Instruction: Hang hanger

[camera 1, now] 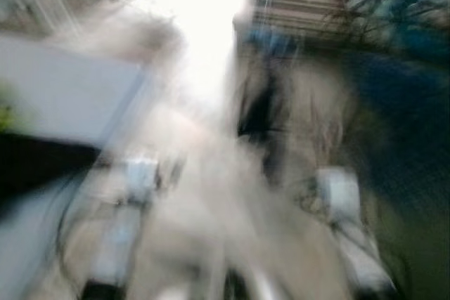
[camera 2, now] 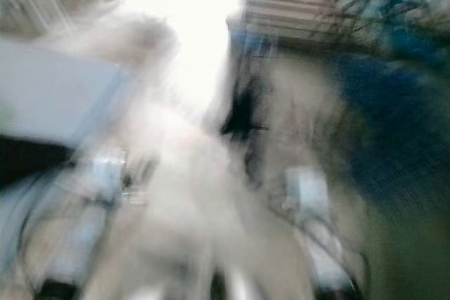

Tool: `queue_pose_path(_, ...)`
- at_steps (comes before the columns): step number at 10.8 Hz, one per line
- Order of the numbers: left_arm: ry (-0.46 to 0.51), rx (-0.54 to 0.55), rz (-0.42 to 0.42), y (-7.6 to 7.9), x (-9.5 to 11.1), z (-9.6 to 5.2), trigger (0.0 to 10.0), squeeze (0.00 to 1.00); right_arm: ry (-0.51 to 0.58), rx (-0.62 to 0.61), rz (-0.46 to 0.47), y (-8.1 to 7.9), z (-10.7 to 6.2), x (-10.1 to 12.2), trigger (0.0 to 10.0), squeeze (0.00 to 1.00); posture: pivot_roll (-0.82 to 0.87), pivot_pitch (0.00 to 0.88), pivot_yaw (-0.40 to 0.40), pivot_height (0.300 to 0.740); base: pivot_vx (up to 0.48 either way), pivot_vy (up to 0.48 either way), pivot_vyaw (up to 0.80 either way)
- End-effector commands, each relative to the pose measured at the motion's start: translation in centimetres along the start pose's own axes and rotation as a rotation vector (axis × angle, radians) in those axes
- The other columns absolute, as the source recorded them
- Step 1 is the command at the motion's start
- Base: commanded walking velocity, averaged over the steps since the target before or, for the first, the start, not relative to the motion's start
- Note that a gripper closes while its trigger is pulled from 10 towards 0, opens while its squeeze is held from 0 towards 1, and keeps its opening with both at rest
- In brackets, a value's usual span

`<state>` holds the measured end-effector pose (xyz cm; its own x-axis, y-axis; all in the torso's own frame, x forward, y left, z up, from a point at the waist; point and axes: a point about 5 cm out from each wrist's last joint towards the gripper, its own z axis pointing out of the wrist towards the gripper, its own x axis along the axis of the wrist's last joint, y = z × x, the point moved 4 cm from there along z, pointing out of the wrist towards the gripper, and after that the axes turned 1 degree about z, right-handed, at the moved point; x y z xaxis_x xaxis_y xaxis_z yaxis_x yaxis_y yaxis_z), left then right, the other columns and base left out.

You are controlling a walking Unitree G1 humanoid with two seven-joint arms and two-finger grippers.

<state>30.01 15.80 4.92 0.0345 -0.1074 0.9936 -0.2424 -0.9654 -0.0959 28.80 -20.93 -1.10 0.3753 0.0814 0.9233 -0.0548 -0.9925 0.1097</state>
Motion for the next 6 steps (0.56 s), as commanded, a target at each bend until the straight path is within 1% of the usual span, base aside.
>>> queue_pose_path(1, -0.023, 0.020, -0.016, -0.31, -0.71, -0.55, 10.0, 0.00, 0.027, 0.003, 0.000, -0.17, 0.25, 0.83, 10.0, 0.00, 0.02, 0.120, -0.043, 0.740, 0.382, 0.000, 0.00)
queue_pose_path(2, -0.047, 0.042, -0.028, -0.36, -1.10, -0.57, 10.0, 0.00, 0.024, 0.001, -0.001, -0.12, 0.29, 0.81, 10.0, 0.00, 0.02, 0.121, -0.047, 0.740, 0.000, 0.000, 0.00)
queue_pose_path(4, -0.060, 0.036, -0.031, 0.01, -1.45, -0.79, 10.0, 0.00, 0.016, 0.003, -0.005, -0.12, 0.32, 0.65, 10.0, 0.00, 0.02, 0.122, -0.055, 0.740, 0.000, 0.000, 0.00)
queue_pose_path(6, -0.067, 0.055, -0.032, -0.07, -1.49, -0.82, 10.0, 0.00, 0.013, 0.003, -0.006, -0.09, 0.39, 0.67, 10.0, 0.00, 0.03, 0.121, -0.059, 0.740, 0.000, 0.000, 0.00)
